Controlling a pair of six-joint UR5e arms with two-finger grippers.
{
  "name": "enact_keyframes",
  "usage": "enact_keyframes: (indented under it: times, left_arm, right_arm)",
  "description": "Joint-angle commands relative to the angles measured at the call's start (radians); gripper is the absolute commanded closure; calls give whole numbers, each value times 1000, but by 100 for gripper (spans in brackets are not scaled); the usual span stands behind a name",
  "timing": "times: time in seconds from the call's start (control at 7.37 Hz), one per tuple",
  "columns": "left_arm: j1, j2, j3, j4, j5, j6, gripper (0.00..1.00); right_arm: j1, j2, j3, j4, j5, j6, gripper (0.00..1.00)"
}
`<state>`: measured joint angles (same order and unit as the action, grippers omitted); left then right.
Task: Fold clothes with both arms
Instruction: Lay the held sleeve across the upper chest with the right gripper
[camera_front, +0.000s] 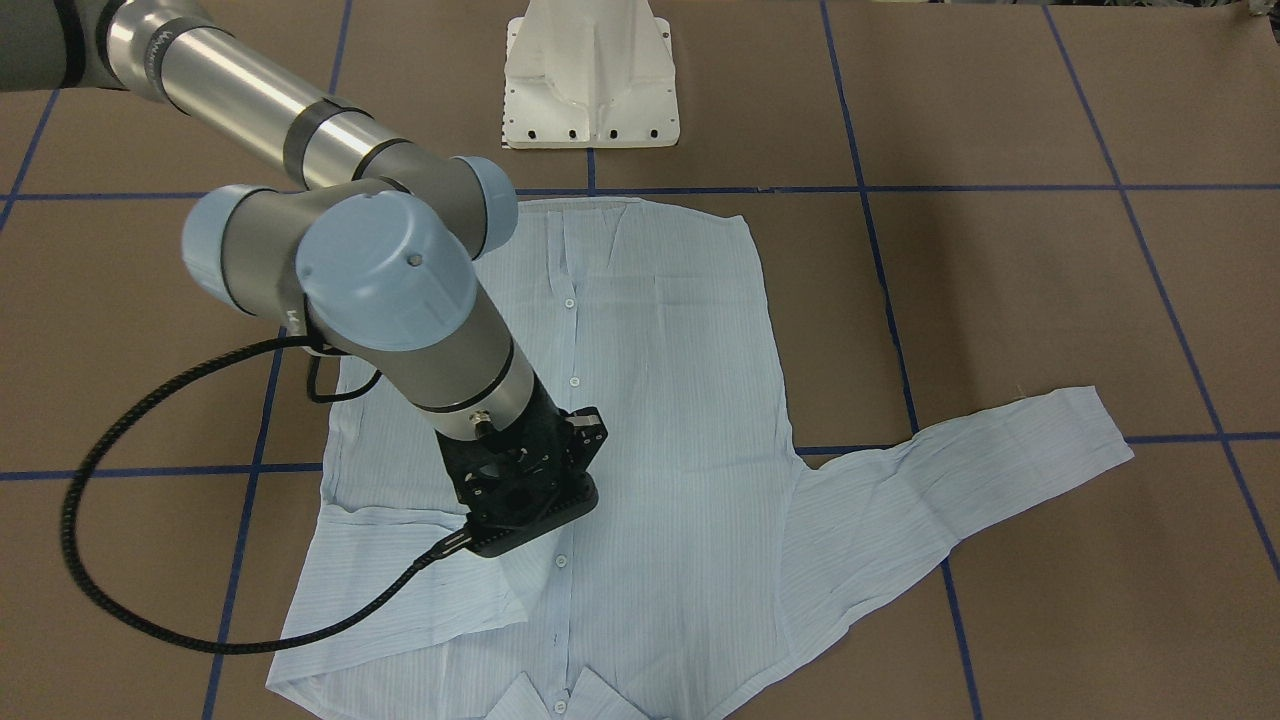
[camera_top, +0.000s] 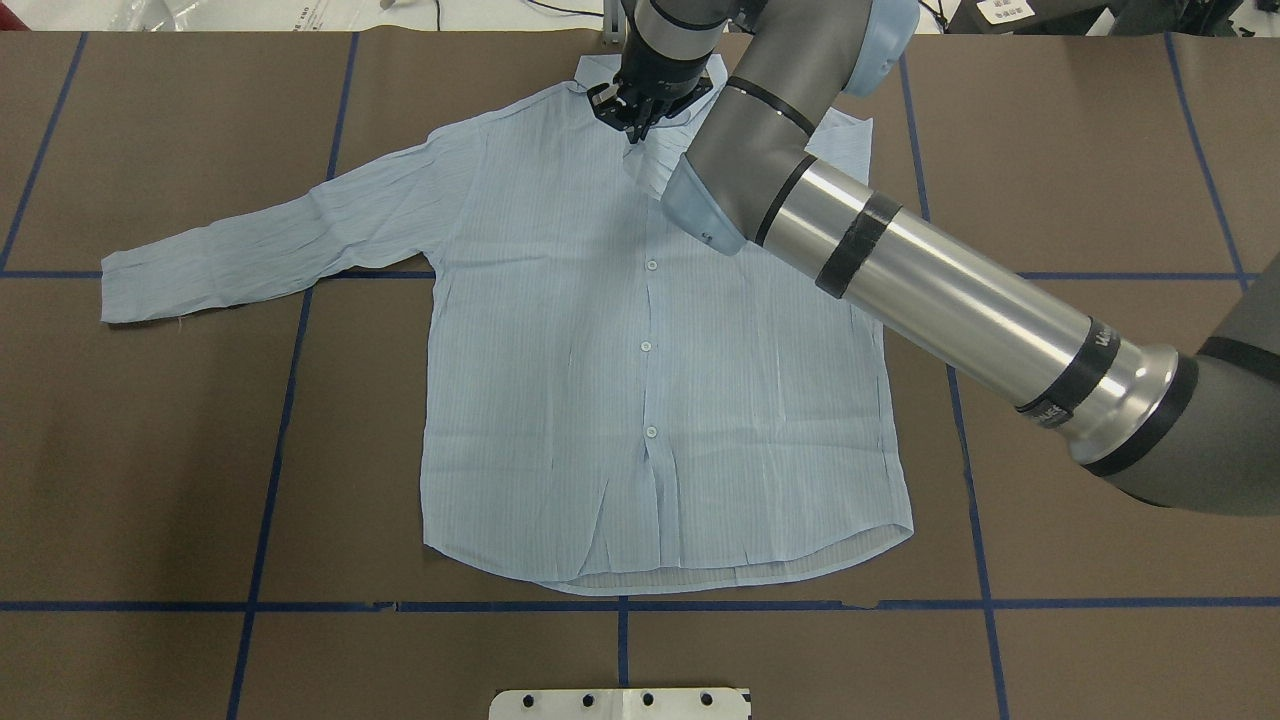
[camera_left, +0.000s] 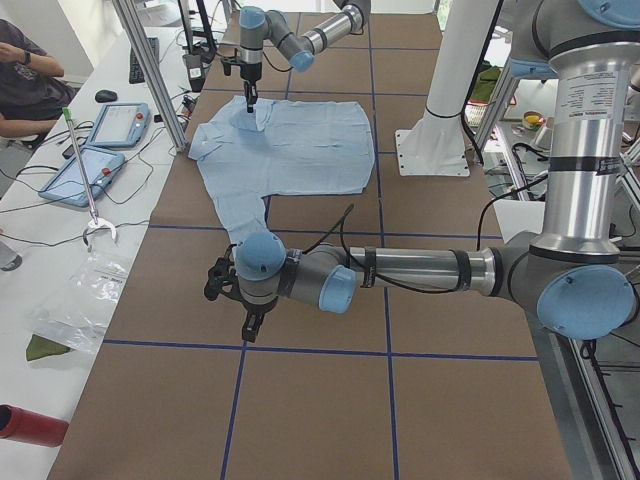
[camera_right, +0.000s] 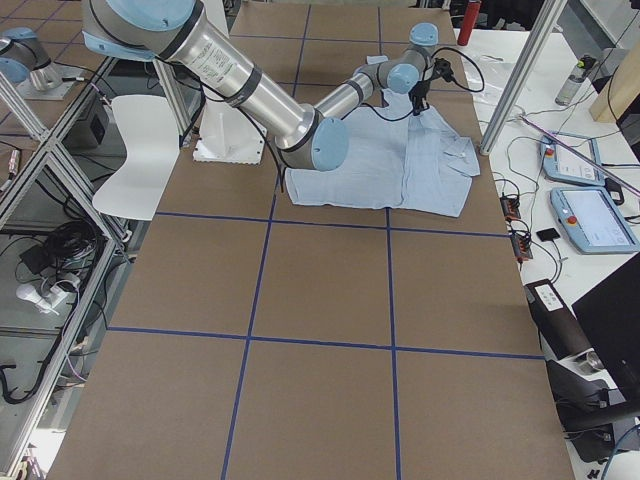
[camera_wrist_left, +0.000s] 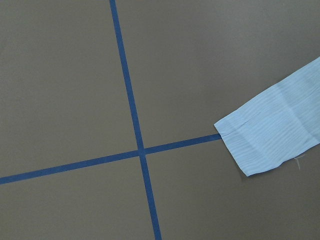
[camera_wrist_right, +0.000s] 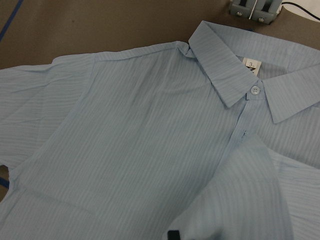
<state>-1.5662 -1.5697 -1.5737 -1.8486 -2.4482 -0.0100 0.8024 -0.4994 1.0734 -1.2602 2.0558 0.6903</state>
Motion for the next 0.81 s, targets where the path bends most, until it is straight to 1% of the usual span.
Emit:
enact_keyframes:
  times: [0.0, 0.14, 0.27, 0.41, 0.68]
  left_arm:
    - [0, 0, 3, -3, 0, 1, 0]
    - [0, -1, 1, -3, 0, -1, 0]
    - [0, -3, 3, -3, 2, -4, 0]
    - [0, -7, 3, -3, 2, -5, 0]
    - [0, -9, 3, -3, 2, -7, 0]
  right_arm:
    - [-102, 27, -131, 106, -122, 3, 93]
    - [-162, 92, -212, 154, -223, 9, 1]
    - [-176, 123, -219, 156, -253, 33, 0]
    - [-184, 128, -219, 156, -285, 38, 0]
    - [-192, 124, -219, 156, -290, 72, 0]
